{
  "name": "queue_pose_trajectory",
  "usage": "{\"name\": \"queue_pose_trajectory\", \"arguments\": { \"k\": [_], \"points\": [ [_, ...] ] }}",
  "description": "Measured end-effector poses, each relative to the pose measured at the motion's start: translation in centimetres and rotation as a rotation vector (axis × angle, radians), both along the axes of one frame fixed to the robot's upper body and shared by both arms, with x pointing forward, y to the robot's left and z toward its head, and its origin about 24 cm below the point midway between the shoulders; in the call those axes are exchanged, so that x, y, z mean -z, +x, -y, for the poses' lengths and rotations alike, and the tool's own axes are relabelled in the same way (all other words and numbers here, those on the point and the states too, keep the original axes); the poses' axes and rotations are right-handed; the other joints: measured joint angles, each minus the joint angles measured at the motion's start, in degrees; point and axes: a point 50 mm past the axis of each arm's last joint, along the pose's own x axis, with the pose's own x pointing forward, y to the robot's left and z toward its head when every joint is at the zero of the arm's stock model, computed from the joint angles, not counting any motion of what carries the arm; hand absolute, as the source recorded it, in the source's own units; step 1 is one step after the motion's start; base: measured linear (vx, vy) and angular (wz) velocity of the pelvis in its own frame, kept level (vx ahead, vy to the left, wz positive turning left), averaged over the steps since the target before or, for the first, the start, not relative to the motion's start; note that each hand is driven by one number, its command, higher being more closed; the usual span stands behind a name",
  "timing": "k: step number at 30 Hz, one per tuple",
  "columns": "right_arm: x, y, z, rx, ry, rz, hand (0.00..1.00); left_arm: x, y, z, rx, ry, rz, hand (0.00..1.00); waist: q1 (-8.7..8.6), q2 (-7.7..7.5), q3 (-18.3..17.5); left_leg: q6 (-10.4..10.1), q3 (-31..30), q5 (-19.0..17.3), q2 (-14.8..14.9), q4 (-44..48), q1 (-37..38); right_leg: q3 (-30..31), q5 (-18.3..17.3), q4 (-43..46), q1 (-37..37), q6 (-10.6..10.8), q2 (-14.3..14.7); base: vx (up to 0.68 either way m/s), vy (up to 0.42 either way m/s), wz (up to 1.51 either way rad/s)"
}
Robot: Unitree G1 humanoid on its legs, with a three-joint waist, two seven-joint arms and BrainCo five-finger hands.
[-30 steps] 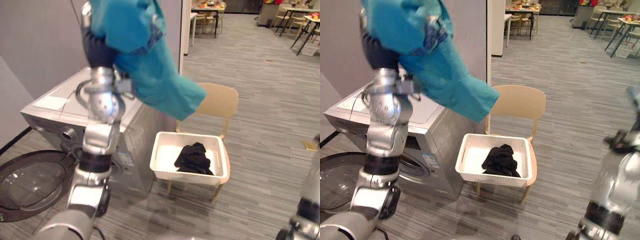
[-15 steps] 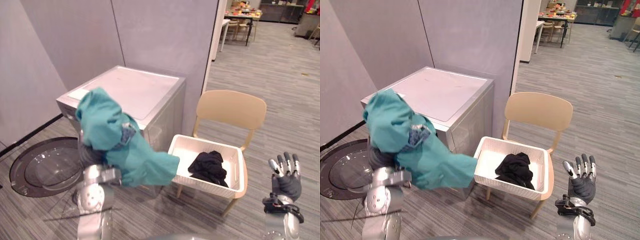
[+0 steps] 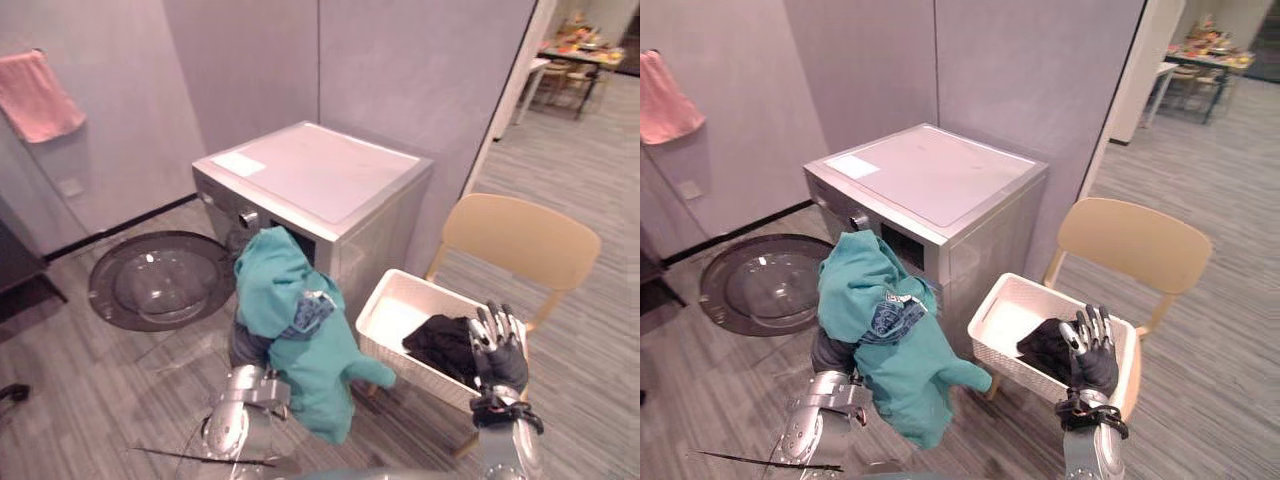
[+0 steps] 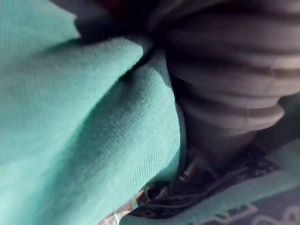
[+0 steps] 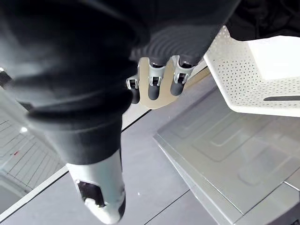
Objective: Pick up the laundry basket with both hands and put the clothes into the washing machine.
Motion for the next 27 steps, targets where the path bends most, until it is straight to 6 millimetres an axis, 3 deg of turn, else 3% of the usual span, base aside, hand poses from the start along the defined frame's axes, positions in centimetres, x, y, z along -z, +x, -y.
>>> {"name": "queue_pose_trajectory", "arguments": {
  "k": [1, 3, 4, 5, 7, 9, 10, 12, 14, 16, 18, 22, 23, 25, 27],
  "points": [
    [-0.5, 0.5, 0.0, 0.01, -0.001, 0.025, 0.0, -0.6, 0.6, 0.2, 0.01, -0.001, 0.032, 1.0, 0.04, -0.73, 0.4, 0.03, 0.84, -0.04, 0.35, 3.36, -2.18, 0.03, 0.07, -1.35, -0.28, 0.12, -0.14, -0.05, 0.143, -0.29],
    [-1.5, 1.3, -0.1, 0.02, -0.001, 0.072, 0.0, -1.6, 1.5, 0.7, 0.035, -0.011, 0.082, 1.0, 1.09, 0.27, 1.03, 2.12, 2.1, -2.46, 0.16, 11.27, -7.47, 0.52, 1.27, -1.46, -2.8, 1.09, -1.08, -0.06, 0.249, -0.42],
    [-1.9, 2.0, -0.7, 0.01, 0.027, 0.095, 0.0, -2.4, 2.3, 1.6, 0.079, -0.015, 0.129, 1.0, 2.01, 1.34, 1.14, 4.59, 4.09, -6.71, -0.12, 17.47, -11.47, 1.43, 3.96, -3.15, -4.18, 0.8, -1.92, -0.01, 0.389, -0.51],
    [-1.9, 2.2, -1.1, -0.005, 0.043, 0.095, 0.0, -2.5, 2.6, 1.7, 0.091, -0.006, 0.137, 1.0, 2.52, 1.6, 0.98, 5.2, 5.04, -8.2, -0.48, 18.46, -12.37, 1.82, 4.81, -4.74, -4.09, -0.34, -2.39, 0.02, 0.387, -0.54],
    [-2.0, 2.6, -2.6, -0.068, 0.07, 0.102, 0.0, -2.4, 3.2, 1.9, 0.113, 0.028, 0.138, 1.0, 2.8, 0.67, 0.3, 7.43, 9.42, -9.01, -2.99, 15.16, -12.86, 4.38, 4.42, -10.54, -4.65, -8.11, -3.79, 0.07, 0.334, -0.39],
    [-2.1, 2.8, -3.2, -0.093, 0.084, 0.106, 0.0, -2.0, 3.8, 2.1, 0.105, 0.03, 0.12, 1.0, 2.94, 1.16, 0.63, 9.75, 10.67, -7.6, -3.63, 11.59, -11.89, 6.6, 3.87, -1.96, -6.14, -5.33, -1.8, 0.07, 0.406, -0.15],
    [-2.0, 2.7, -3.2, -0.095, 0.088, 0.101, 0.0, -1.5, 3.8, 2.1, 0.104, 0.032, 0.098, 1.0, 2.65, 0.56, 0.62, 11.69, 11.06, -6.31, -5.62, 8.42, -9.79, 7.2, 1.71, 4.47, -5.85, -4.18, -0.78, 0.08, 0.318, 0.04],
    [-1.7, 2.3, -3.2, -0.102, 0.087, 0.094, 0.0, -1.2, 3.7, 2.1, 0.1, 0.031, 0.081, 1.0, 2.61, -0.5, 0.47, 12.66, 12.03, -4.87, -7.64, 3.94, -6.42, 8.3, -2.61, 11.86, -4.4, -2.97, 2.8, 0.13, 0.183, -0.01],
    [-1.2, 1.6, -3.2, -0.11, 0.087, 0.074, 0.0, -1.2, 3.7, 2.5, 0.116, 0.028, 0.082, 1.0, 2.73, -1.84, -0.28, 13.3, 12.11, -3.13, -10.68, -1.38, -3.7, 6.58, -5.52, 13.95, -3.1, -2.51, 7.47, 0.18, 0.13, -0.06],
    [-0.8, 1.2, -3.1, -0.108, 0.086, 0.055, 0.0, -1.2, 3.5, 3.2, 0.145, 0.022, 0.081, 1.0, 2.67, -3.25, -0.98, 14.05, 11.8, -1.9, -12.63, -3.6, -2.55, 6.46, -6.77, 13.37, -2.62, -2.69, 10.12, 0.15, 0.058, -0.02],
    [-0.4, 0.7, -3.1, -0.114, 0.088, 0.038, 0.0, -0.8, 3.4, 4.4, 0.208, 0.014, 0.065, 1.0, 2.19, -2.85, -0.99, 14.72, 11.23, -0.93, -13.98, -4.78, -1.79, 6.54, -8.87, 10.69, -2.64, -5.85, 12.07, 0.16, 0.016, 0.11],
    [0.4, 0.5, -3.3, -0.124, 0.097, 0.004, 0.0, 0.5, 3.5, 4.4, 0.216, 0.019, 0.007, 1.0, 1.45, -2.93, -0.84, 15.04, 10.38, -0.37, -14.12, -5.24, -0.03, 7.08, -9.09, 6.04, -2.8, -7.97, 10.78, 0.14, -0.043, 0.23],
    [0.7, 0.5, -3.4, -0.128, 0.1, -0.006, 0.0, 0.8, 3.3, 4.1, 0.203, 0.02, -0.006, 1.0, 1.55, -3.03, -0.87, 14.92, 10.28, -0.6, -14.23, -4.54, 0.37, 7.42, -7.58, 3.64, -2.85, -9.87, 9.82, 0.09, -0.118, 0.27],
    [0.9, 0.4, -3.7, -0.142, 0.106, -0.016, 0.0, 1.2, 3.0, 3.8, 0.194, 0.019, -0.023, 1.0, 1.62, -2.13, -0.17, 13.57, 8.99, -3.35, -13.72, 1.02, -0.9, 7.96, -7.81, 1.7, -1.43, -10.07, 10.44, 0.06, -0.134, 0.18],
    [0.9, 0.3, -3.8, -0.158, 0.097, -0.021, 0.0, 1.4, 2.8, 3.6, 0.192, 0.014, -0.035, 1.0, 3.13, -0.76, 0.75, 11.76, 8.66, -5.03, -11.6, 7.68, -3.52, 8.1, -7.79, 2.17, -0.65, -10.14, 11.89, 0.04, -0.131, -0.12]
  ]
}}
